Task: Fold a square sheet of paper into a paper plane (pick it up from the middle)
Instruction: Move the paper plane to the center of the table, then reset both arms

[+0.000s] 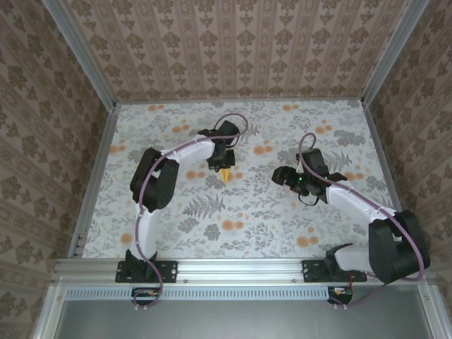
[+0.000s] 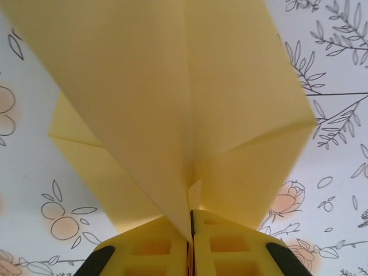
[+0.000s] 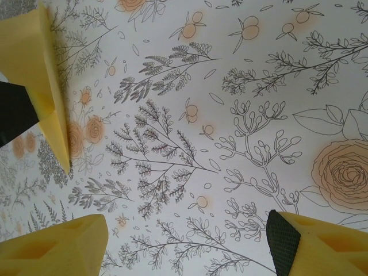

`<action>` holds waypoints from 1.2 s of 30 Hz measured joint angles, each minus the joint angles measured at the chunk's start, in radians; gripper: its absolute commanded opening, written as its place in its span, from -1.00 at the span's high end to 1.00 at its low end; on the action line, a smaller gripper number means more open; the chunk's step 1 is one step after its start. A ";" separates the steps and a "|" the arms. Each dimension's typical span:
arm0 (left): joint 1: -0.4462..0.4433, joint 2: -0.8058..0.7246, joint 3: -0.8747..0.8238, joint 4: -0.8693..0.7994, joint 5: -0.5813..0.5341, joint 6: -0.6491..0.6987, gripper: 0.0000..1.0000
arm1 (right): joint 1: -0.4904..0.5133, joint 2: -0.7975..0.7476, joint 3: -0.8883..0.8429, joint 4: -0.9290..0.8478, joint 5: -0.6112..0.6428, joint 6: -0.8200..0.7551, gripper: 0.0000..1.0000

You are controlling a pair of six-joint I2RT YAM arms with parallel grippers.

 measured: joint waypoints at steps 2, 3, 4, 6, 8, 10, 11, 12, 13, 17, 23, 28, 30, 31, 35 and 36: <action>0.000 0.014 0.003 -0.001 0.008 0.001 0.68 | 0.000 0.000 0.000 0.000 0.000 0.000 -0.51; 0.000 0.021 0.003 -0.002 0.012 0.001 0.65 | 0.000 0.000 0.000 0.000 0.000 0.000 -0.51; 0.000 0.024 0.005 -0.002 0.014 0.001 0.62 | 0.000 0.000 0.000 0.000 0.000 0.000 -0.51; 0.002 0.025 0.009 -0.001 0.020 0.002 0.58 | 0.000 0.000 0.000 0.000 0.000 0.000 -0.51; 0.002 0.026 0.009 0.000 0.024 0.002 0.56 | 0.000 0.000 0.000 0.000 0.000 0.000 -0.51; 0.003 0.026 0.009 0.001 0.027 0.002 0.55 | 0.000 0.000 0.000 -0.001 0.000 0.000 -0.52; 0.003 0.026 0.009 0.001 0.027 0.003 0.55 | 0.000 0.000 0.000 0.000 0.000 0.000 -0.51; 0.003 0.026 0.009 0.001 0.028 0.005 0.55 | 0.000 0.000 0.000 -0.001 0.000 0.000 -0.51; 0.004 0.026 0.010 0.000 0.030 0.006 0.55 | 0.000 0.000 0.000 -0.001 0.000 0.000 -0.52; 0.004 0.026 0.016 -0.010 0.031 0.014 0.53 | 0.000 0.000 0.000 -0.001 0.000 0.000 -0.51; 0.004 0.021 0.036 -0.045 0.030 0.046 0.22 | 0.000 -0.005 0.001 -0.009 0.000 0.001 -0.55; 0.004 -0.050 0.037 -0.088 0.012 0.065 -0.11 | -0.002 -0.032 0.029 -0.041 0.015 -0.002 -0.66; 0.006 -0.109 0.036 -0.104 -0.005 0.073 -0.21 | -0.009 -0.046 0.050 -0.055 0.027 -0.013 -0.73; 0.010 -0.150 0.032 -0.105 -0.016 0.077 -0.24 | -0.013 -0.055 0.064 -0.063 0.036 -0.019 -0.81; 0.045 -0.336 -0.030 -0.081 -0.061 0.084 -0.39 | -0.040 -0.093 0.128 -0.097 0.088 -0.063 -1.00; 0.067 -0.394 -0.064 -0.068 -0.081 0.088 -0.46 | -0.052 -0.107 0.148 -0.106 0.109 -0.076 -1.00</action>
